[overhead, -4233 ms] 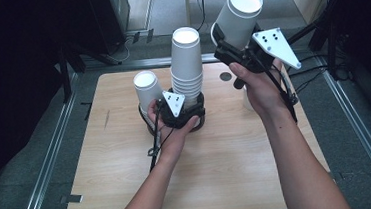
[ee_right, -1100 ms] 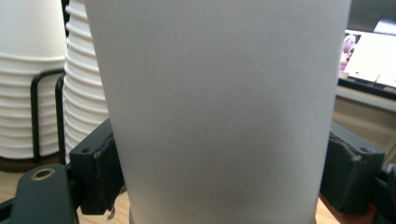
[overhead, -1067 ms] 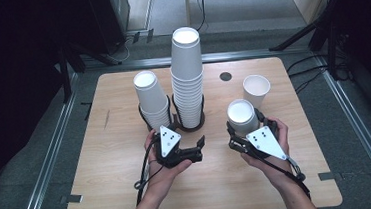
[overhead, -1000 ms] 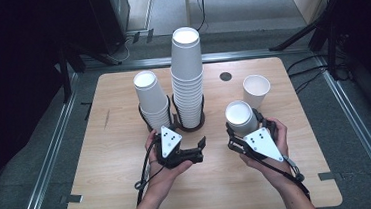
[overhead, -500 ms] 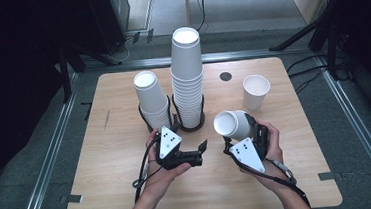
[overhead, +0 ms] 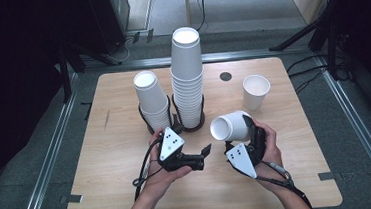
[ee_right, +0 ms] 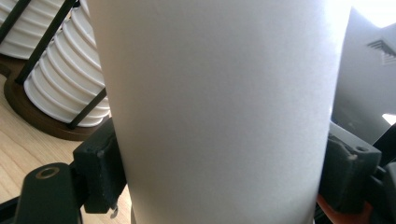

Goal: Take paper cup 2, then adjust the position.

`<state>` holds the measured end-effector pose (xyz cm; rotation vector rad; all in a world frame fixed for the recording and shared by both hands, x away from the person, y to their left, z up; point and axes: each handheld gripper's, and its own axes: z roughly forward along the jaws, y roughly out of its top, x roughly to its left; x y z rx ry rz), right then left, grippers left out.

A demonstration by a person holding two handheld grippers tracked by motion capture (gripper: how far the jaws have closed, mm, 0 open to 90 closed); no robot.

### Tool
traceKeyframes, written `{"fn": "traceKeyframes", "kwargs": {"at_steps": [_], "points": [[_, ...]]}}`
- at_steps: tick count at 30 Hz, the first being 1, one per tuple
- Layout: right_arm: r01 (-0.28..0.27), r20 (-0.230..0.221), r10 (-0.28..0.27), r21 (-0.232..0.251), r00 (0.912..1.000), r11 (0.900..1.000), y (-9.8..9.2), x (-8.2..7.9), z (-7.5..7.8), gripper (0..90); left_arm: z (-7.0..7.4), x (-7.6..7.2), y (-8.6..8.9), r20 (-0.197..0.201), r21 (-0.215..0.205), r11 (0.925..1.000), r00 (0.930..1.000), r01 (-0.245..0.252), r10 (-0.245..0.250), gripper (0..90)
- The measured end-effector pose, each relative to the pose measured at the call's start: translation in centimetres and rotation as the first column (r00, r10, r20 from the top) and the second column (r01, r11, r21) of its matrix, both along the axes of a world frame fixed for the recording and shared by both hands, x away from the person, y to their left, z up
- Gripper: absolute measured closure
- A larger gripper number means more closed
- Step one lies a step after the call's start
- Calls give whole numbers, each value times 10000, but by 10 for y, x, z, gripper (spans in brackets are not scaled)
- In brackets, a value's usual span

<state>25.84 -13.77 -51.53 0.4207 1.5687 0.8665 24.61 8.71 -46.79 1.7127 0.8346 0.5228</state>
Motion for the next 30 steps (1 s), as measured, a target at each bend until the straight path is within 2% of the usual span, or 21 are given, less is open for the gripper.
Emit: {"fn": "traceKeyframes", "kwargs": {"at_steps": [6,15,22,30], "points": [[8,276,5,-466,9996,9989,1,0,-1,168,0,-1,-2,-17,11,9995,9995,302,-302,0],[-52,562,107,-979,9984,9952,5,-3,-3,166,3,-2,-2,-35,-146,9989,9990,456,-456,0],[-229,947,384,-1600,9948,9869,12,-6,-6,165,4,-4,-5,-96,-225,9972,9974,719,-721,0],[-355,1045,558,-1863,9930,9818,16,-8,-8,163,6,-6,-7,-146,-309,9951,9954,940,-945,0]]}}
